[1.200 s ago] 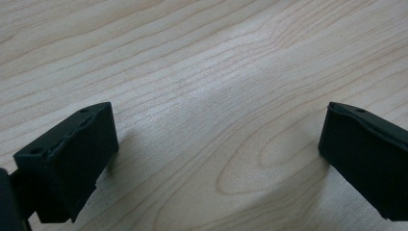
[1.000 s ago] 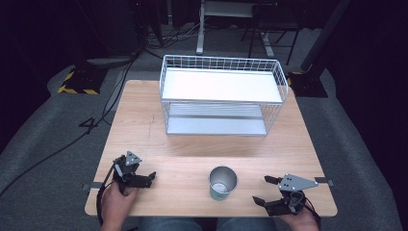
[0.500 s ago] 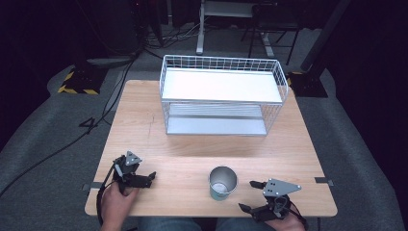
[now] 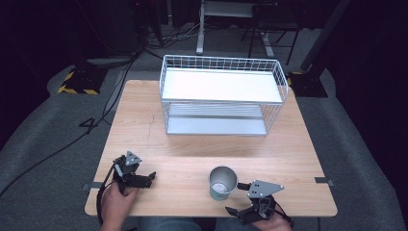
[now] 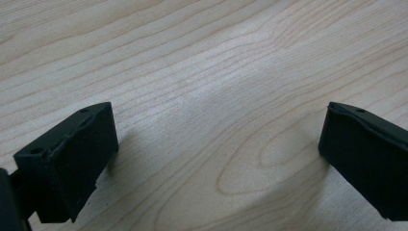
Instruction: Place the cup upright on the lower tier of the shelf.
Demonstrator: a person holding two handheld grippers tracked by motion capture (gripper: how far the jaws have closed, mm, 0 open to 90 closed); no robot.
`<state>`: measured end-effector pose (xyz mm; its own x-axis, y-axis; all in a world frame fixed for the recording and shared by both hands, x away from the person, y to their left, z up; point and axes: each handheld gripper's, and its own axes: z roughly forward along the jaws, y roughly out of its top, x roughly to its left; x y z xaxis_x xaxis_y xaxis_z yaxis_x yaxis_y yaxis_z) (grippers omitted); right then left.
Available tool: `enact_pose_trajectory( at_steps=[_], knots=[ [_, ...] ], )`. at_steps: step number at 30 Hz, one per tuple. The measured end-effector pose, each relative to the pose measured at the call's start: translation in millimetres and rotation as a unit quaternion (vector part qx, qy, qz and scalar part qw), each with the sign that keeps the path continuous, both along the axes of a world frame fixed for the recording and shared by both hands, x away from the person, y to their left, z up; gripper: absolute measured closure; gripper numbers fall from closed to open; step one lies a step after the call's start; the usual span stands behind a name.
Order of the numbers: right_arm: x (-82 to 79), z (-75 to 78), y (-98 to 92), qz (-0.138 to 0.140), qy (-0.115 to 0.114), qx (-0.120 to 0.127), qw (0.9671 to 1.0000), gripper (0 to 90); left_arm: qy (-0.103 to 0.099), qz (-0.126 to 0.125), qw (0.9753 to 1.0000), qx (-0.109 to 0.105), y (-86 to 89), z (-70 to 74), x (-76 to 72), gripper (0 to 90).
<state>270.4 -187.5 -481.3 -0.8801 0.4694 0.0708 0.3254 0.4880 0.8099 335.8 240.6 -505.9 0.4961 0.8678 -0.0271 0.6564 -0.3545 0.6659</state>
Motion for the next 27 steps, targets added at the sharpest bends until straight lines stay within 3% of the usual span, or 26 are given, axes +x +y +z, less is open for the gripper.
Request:
enact_pose_trajectory(
  at_steps=[20, 25, 27],
  knots=[
    [22.0, -17.0, 36.3, -0.024, 0.001, -0.003, 0.9997, 15.0, 0.000, -0.001, 1.0000, 0.001, 0.0, 0.0, -4.3, 0.6],
    [23.6, -18.0, 39.3, -0.040, -0.009, 0.009, 0.9991, 17.0, 0.000, -0.001, 1.0000, 0.000, 0.0, 0.0, -4.2, 0.6],
    [22.7, -19.0, 39.4, -0.041, -0.021, 0.012, 0.9989, 23.2, 0.000, 0.000, 1.0000, -0.001, -0.3, -0.1, -3.8, 0.6]
  ],
)
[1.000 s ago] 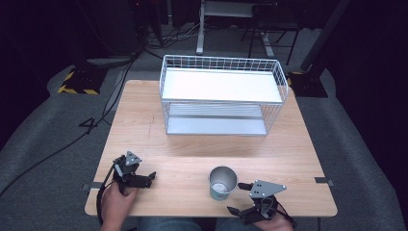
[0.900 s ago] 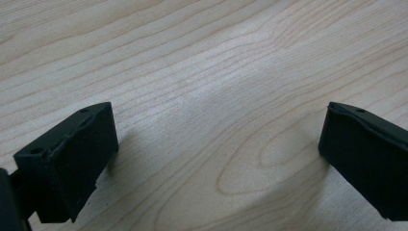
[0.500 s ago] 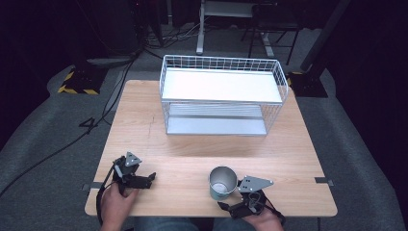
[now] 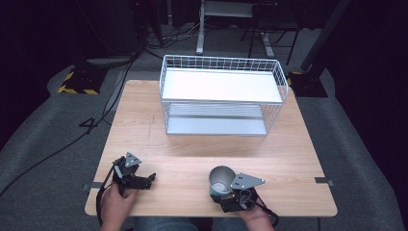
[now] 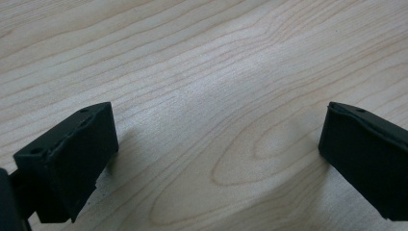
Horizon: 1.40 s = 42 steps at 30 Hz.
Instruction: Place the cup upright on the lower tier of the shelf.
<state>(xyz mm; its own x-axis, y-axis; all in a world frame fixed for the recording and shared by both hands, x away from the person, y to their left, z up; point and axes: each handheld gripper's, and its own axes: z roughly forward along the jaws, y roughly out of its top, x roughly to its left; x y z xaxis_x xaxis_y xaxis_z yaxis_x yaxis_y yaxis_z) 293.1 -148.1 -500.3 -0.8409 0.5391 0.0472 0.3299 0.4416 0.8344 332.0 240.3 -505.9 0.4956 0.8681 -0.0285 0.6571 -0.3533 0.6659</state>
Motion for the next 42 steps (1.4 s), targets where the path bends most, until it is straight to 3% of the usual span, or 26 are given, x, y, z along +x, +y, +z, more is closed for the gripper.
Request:
enact_pose_trajectory(
  at_steps=[7, 19, 37, 42],
  knots=[
    [-1.3, -0.7, 1.5, 0.001, -0.017, -0.003, 0.9998, 23.9, -0.001, 0.000, 1.0000, 0.000, -0.2, -0.1, 1.8, 0.6],
    [-2.1, 1.9, 1.2, 0.006, -0.018, 0.003, 0.9998, 24.1, -0.001, 0.000, 1.0000, 0.001, -0.2, 0.0, 1.8, 0.6],
    [26.4, 30.4, 1.5, -0.002, -0.005, 0.022, 0.9997, 24.1, 0.000, 0.004, 1.0000, -0.001, -0.6, -0.1, 0.2, 0.6],
    [40.1, 39.4, 6.0, -0.009, -0.012, 0.019, 0.9997, 24.1, 0.000, 0.002, 1.0000, -0.002, -0.4, -0.1, 0.6, 0.6]
  ],
)
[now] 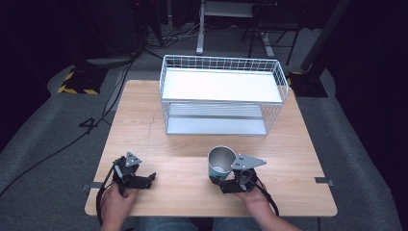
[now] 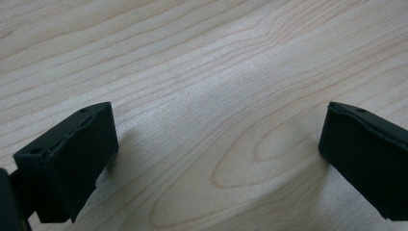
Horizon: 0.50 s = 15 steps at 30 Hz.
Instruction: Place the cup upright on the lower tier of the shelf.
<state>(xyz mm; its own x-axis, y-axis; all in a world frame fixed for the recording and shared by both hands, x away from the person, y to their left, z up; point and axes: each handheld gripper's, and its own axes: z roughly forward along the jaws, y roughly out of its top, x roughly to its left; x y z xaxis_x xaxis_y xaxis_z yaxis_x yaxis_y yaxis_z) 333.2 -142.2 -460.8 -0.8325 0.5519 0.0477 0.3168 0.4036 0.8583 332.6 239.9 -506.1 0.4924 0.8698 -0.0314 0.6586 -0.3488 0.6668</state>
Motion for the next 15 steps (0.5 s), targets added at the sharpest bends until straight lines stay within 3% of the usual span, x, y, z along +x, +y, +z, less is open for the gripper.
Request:
enact_pose_trajectory(
  at_steps=[15],
  knots=[
    [45.1, 11.9, 6.3, -0.037, -0.012, -0.012, 0.9992, 24.1, 0.000, 0.001, 1.0000, 0.002, 0.3, 0.3, 2.5, 0.6]
  ],
)
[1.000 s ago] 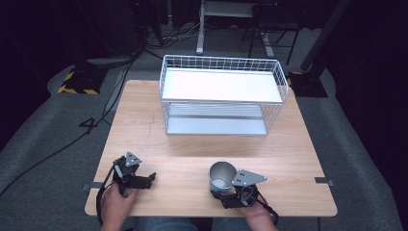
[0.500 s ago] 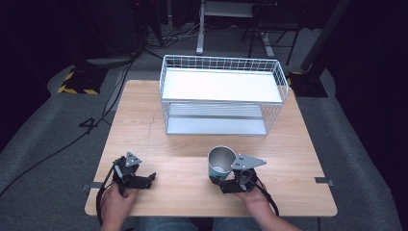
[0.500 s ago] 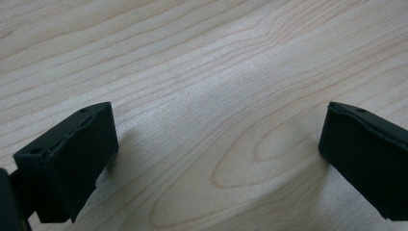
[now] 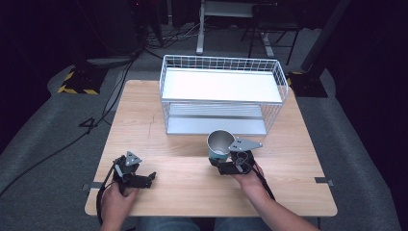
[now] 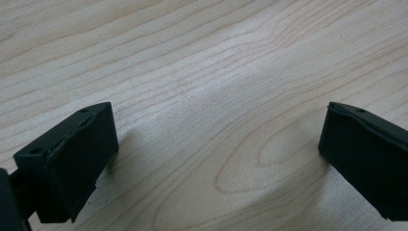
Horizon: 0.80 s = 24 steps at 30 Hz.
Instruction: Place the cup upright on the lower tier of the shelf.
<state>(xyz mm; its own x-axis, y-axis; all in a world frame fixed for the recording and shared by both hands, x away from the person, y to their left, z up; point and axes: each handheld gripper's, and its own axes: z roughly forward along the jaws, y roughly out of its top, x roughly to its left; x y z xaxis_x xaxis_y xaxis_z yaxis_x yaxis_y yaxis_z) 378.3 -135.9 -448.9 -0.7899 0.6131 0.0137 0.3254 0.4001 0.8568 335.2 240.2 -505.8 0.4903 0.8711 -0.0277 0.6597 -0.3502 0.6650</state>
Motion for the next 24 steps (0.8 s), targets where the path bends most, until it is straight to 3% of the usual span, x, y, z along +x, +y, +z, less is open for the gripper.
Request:
enact_pose_trajectory(
  at_steps=[15, 24],
  knots=[
    [56.5, 2.3, 9.3, -0.051, -0.020, -0.019, 0.9983, 24.1, -0.001, 0.002, 1.0000, 0.000, 0.2, -0.1, 0.7, 0.6],
    [78.6, -5.1, 12.8, -0.077, -0.017, -0.019, 0.9967, 24.0, -0.002, 0.006, 1.0000, -0.001, 0.3, -0.2, 1.7, 0.7]
  ],
)
